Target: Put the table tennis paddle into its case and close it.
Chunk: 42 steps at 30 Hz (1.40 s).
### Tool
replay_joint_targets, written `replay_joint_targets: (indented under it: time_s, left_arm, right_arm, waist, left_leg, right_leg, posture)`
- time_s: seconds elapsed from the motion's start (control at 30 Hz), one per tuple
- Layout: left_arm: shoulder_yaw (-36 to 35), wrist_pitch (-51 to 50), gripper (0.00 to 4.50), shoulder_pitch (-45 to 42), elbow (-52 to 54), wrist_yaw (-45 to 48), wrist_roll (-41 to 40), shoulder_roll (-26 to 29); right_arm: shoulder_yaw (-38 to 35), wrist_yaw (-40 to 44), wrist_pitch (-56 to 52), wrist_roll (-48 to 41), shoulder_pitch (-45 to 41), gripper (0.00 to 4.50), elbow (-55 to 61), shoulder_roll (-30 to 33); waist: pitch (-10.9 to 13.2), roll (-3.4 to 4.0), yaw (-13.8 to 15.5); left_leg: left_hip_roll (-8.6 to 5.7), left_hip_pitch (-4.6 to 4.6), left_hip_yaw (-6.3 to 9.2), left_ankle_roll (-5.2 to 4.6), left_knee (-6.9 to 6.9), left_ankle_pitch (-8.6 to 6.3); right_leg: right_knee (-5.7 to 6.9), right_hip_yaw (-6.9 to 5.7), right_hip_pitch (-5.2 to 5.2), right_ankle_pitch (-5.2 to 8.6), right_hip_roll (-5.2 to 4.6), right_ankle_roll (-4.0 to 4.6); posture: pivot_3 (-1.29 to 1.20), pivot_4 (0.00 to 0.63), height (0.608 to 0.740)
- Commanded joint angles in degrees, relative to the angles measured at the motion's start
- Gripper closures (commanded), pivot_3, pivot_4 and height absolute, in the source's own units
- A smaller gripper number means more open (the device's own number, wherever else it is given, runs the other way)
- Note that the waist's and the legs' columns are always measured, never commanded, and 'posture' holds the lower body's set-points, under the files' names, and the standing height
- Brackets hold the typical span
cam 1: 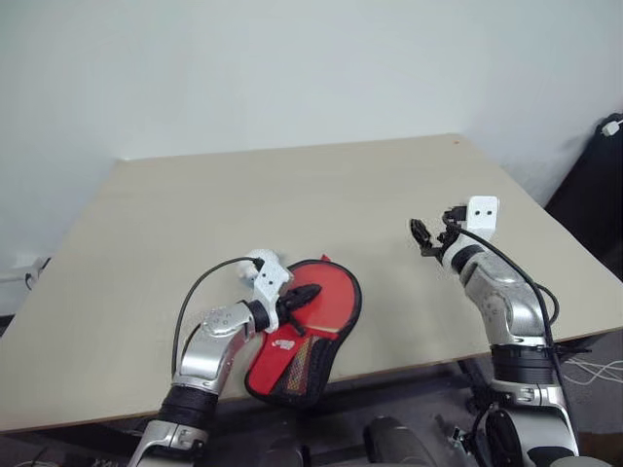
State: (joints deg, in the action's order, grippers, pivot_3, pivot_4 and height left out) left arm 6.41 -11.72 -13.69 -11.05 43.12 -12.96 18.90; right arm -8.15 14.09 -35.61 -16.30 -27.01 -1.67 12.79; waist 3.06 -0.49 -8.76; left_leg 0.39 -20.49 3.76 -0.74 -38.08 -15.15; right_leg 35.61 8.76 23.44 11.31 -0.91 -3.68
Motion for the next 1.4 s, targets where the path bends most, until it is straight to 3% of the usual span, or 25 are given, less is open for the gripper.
replay_joint_targets:
  time_s: [0.03,0.27,0.6,1.0,1.4]
  left_arm:
    - [0.0,0.8,4.47,-0.2,-4.9,-0.7,1.5,-0.4]
    - [0.2,1.9,4.47,-1.1,-7.3,0.1,2.0,-0.4]
    - [0.0,2.9,4.47,-1.1,-9.4,2.2,2.2,0.4]
    - [-0.2,2.8,4.47,-0.4,-8.8,2.3,2.2,0.5]
    - [0.0,2.1,4.47,1.7,-6.2,2.9,2.4,1.7]
  right_arm:
    - [1.1,6.7,-2.7,-4.3,-2.7,0.00,3.9,2.3]
    - [3.3,15.7,-9.7,-10.8,-6.9,0.00,3.9,4.4]
    - [12.4,22.1,-6.3,-5.6,-15.8,0.00,-12.4,2.1]
    - [19.6,30.5,4.0,2.1,-27.3,0.00,-36.2,-6.9]
    - [19.0,31.4,12.3,6.9,-35.1,0.00,-52.5,-16.9]
  waist:
    - [0.0,0.03,0.0]
    - [0.0,0.13,0.0]
    - [-0.1,0.16,-0.1]
    - [-0.1,0.21,-0.2]
    - [-0.1,0.25,-0.7]
  left_leg:
    - [0.00,0.00,0.00,0.00,-0.01,0.00]
    - [0.00,0.08,0.00,0.00,-0.02,0.00]
    - [0.00,0.11,0.01,0.01,-0.01,-0.01]
    - [0.01,0.11,0.06,0.00,0.00,0.00]
    - [0.03,0.14,0.13,0.01,0.19,0.00]
  right_leg:
    - [0.00,0.00,-0.01,0.00,0.00,0.00]
    - [0.00,-0.02,-0.02,0.00,0.00,0.01]
    - [-0.01,-0.07,-0.01,0.00,0.00,0.01]
    - [0.03,-0.11,-0.01,-0.06,0.02,-0.11]
    - [0.06,-0.19,0.05,-0.09,0.02,-0.16]
  posture:
    - [0.00,0.000,0.740]
    - [0.00,0.000,0.740]
    - [0.00,0.000,0.740]
    - [0.00,0.000,0.740]
    - [0.00,0.000,0.740]
